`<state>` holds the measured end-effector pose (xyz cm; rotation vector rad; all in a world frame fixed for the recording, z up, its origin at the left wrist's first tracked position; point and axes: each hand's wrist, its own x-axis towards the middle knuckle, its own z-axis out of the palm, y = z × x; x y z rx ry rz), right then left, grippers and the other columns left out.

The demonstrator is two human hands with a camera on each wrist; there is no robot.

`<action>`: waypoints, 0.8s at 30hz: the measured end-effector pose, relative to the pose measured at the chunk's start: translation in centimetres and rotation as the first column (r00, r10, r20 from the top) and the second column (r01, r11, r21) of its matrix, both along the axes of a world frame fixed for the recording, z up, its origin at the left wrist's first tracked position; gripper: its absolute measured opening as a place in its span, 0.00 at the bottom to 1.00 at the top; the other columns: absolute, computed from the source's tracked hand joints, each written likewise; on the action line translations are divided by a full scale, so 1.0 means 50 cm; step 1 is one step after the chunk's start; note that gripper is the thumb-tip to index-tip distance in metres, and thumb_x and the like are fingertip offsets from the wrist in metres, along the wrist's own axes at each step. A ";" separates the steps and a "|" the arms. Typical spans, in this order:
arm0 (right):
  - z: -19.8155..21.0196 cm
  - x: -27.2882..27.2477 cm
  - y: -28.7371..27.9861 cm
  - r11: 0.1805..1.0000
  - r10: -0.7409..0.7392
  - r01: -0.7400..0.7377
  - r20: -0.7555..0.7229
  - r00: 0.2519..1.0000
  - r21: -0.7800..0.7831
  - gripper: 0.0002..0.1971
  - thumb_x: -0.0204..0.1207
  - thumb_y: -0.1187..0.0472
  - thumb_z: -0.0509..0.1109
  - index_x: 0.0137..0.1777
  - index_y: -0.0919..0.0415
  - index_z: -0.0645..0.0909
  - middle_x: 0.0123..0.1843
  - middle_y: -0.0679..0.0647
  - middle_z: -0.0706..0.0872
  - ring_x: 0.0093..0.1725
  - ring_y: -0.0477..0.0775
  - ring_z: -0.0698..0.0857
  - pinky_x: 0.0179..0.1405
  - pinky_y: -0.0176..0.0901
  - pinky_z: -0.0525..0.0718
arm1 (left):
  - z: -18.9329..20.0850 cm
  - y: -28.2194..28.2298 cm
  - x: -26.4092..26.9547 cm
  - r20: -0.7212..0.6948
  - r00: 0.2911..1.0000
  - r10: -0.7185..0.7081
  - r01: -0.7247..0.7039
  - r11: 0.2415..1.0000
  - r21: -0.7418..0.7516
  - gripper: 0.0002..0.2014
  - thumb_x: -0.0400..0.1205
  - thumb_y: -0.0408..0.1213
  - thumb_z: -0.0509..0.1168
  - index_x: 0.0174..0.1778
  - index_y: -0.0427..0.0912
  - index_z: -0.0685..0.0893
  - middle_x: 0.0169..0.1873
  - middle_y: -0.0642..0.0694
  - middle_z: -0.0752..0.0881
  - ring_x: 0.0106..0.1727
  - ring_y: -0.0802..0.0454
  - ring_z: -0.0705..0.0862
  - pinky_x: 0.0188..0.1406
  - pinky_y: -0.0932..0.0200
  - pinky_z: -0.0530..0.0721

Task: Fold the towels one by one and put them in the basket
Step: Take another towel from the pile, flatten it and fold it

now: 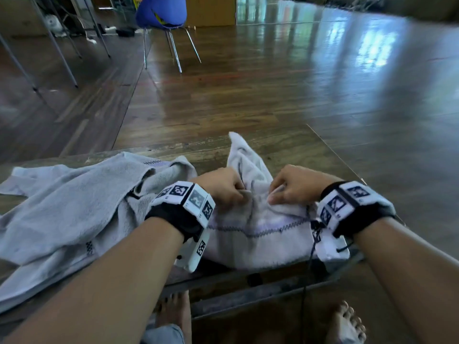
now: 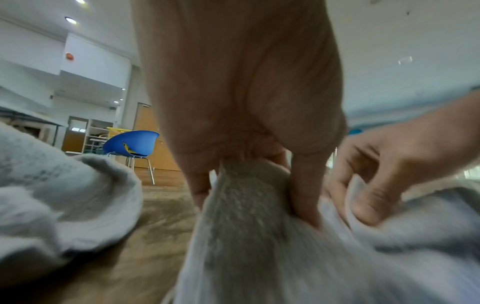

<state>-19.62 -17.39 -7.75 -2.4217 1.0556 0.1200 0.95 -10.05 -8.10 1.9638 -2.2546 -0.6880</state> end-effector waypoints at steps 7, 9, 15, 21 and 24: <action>0.088 0.033 -0.113 0.902 -0.138 0.326 0.526 0.839 -0.284 0.07 0.76 0.55 0.77 0.41 0.57 0.91 0.49 0.60 0.92 0.46 0.47 0.86 0.47 0.42 0.83 | 0.081 -0.042 0.035 -0.298 0.909 0.291 -0.410 0.752 -0.517 0.10 0.74 0.35 0.66 0.30 0.39 0.89 0.40 0.44 0.89 0.39 0.51 0.82 0.40 0.53 0.79; 0.097 0.050 -0.133 0.802 -0.190 0.539 0.745 0.639 -0.258 0.09 0.78 0.55 0.75 0.53 0.56 0.91 0.68 0.57 0.86 0.66 0.55 0.84 0.68 0.50 0.81 | 0.095 -0.054 0.058 -0.278 0.868 0.412 -0.481 0.555 -0.679 0.12 0.83 0.38 0.65 0.55 0.38 0.91 0.61 0.42 0.86 0.57 0.47 0.83 0.56 0.56 0.79; 0.114 0.034 -0.156 0.596 -0.280 0.780 0.863 0.421 -0.188 0.10 0.77 0.48 0.75 0.55 0.46 0.92 0.55 0.48 0.81 0.60 0.53 0.83 0.58 0.38 0.78 | 0.113 -0.041 0.111 -0.393 0.761 0.517 -0.625 0.423 -0.656 0.14 0.86 0.43 0.61 0.61 0.48 0.89 0.62 0.36 0.81 0.64 0.43 0.78 0.61 0.55 0.76; 0.093 0.034 -0.168 0.759 -0.440 0.618 0.862 0.252 0.206 0.13 0.75 0.61 0.79 0.31 0.46 0.90 0.36 0.52 0.91 0.32 0.56 0.93 0.37 0.51 0.93 | 0.098 -0.031 0.103 -0.599 0.625 0.501 -0.775 0.486 -0.403 0.11 0.85 0.44 0.64 0.48 0.50 0.92 0.38 0.40 0.89 0.37 0.35 0.90 0.37 0.47 0.88; 0.082 0.036 -0.185 0.795 -0.446 0.546 0.864 0.234 0.263 0.14 0.74 0.64 0.80 0.30 0.45 0.91 0.40 0.55 0.92 0.42 0.56 0.94 0.47 0.51 0.93 | 0.105 -0.040 0.097 -0.871 0.277 0.405 -0.875 0.481 -0.054 0.08 0.83 0.38 0.69 0.40 0.51 0.90 0.42 0.50 0.88 0.31 0.38 0.91 0.33 0.45 0.92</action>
